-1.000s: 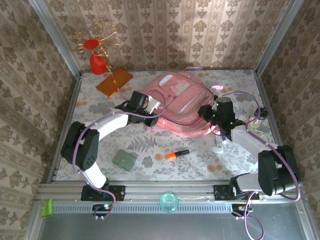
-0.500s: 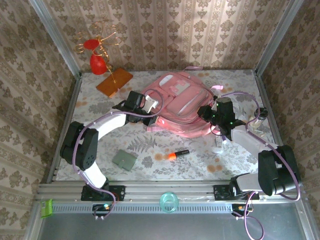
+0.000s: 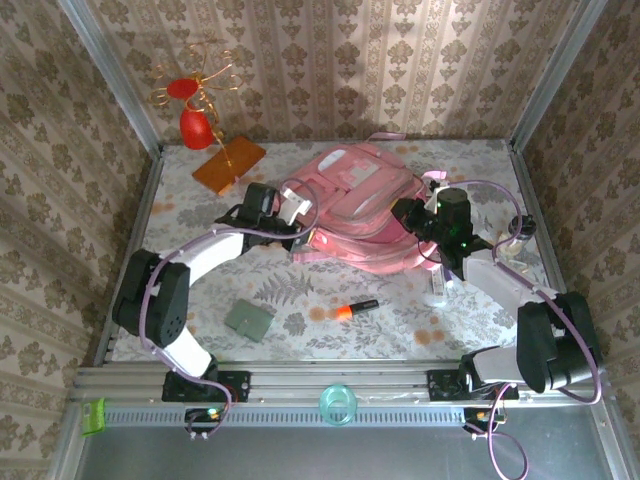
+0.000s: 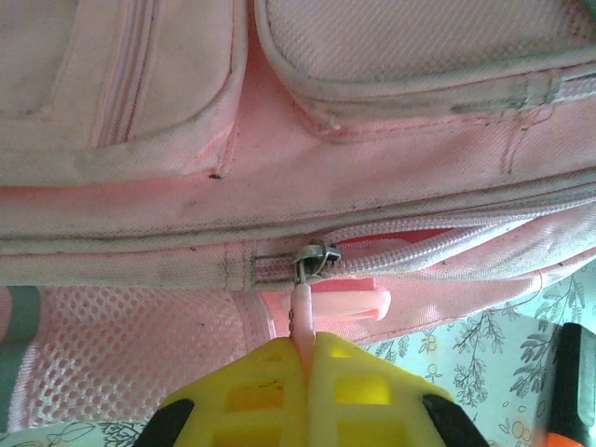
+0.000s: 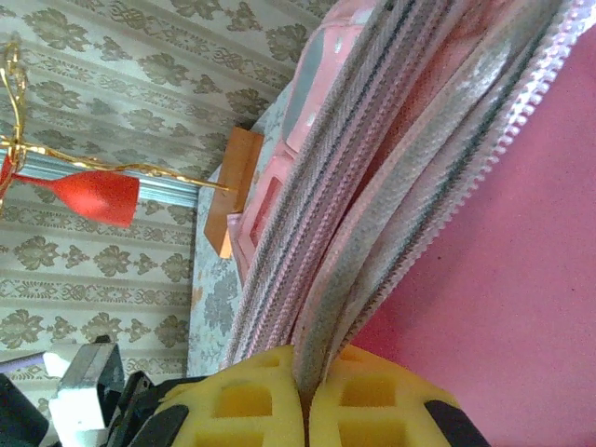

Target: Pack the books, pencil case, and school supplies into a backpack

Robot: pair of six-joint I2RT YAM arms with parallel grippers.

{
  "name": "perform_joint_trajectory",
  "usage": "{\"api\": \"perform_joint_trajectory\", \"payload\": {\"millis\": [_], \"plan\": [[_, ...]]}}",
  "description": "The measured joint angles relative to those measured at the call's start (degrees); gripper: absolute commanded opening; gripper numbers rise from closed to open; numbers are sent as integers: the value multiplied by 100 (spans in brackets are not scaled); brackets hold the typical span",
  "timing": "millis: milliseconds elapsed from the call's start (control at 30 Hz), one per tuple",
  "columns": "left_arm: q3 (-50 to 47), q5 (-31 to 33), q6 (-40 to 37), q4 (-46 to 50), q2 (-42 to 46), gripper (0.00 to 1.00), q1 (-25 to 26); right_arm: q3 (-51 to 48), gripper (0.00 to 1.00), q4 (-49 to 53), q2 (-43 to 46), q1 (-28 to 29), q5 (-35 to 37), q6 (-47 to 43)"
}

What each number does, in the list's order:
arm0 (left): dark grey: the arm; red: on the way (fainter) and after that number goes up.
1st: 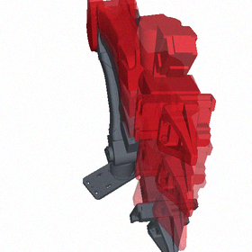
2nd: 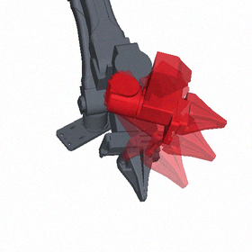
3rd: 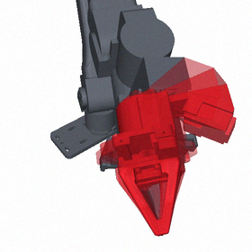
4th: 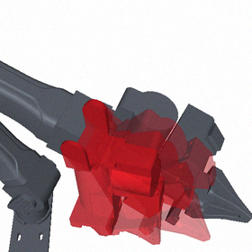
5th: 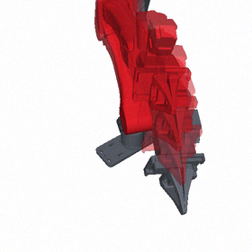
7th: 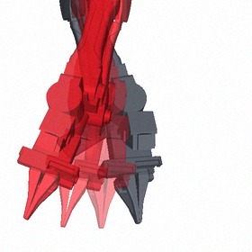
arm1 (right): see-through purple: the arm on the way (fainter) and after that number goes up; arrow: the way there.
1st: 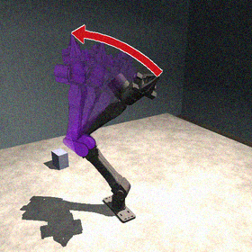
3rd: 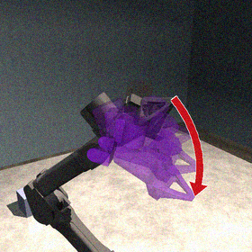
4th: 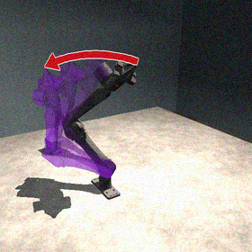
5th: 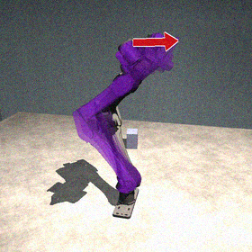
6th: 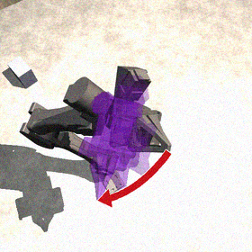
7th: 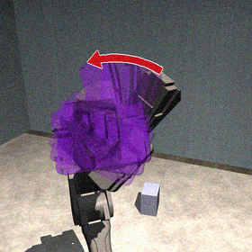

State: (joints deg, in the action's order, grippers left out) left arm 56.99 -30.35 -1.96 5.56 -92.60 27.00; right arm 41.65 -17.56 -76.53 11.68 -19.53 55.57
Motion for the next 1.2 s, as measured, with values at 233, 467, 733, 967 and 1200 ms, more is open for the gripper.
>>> {"api": "perform_joint_trajectory", "payload": {"millis": [233, 467, 733, 967, 1200], "plan": [[-2, 267, -435, 212, 63, 0, 361, 0, 0, -44, -15, 33, 72, 17], [83, 1467, -1123, 697, 105, 0, 876, 46, 0, 142, -101, 96, 243, -208], [203, 2463, -1867, 1019, 382, 0, 1086, 133, 0, 879, -33, 125, 767, -883], [-44, 3008, -3230, 723, 584, 0, 1287, 138, 0, 1012, -33, 125, 841, -955], [-92, 3515, -4673, 557, 619, 0, 1419, 168, 0, 1012, -76, 125, 839, -955]]}}
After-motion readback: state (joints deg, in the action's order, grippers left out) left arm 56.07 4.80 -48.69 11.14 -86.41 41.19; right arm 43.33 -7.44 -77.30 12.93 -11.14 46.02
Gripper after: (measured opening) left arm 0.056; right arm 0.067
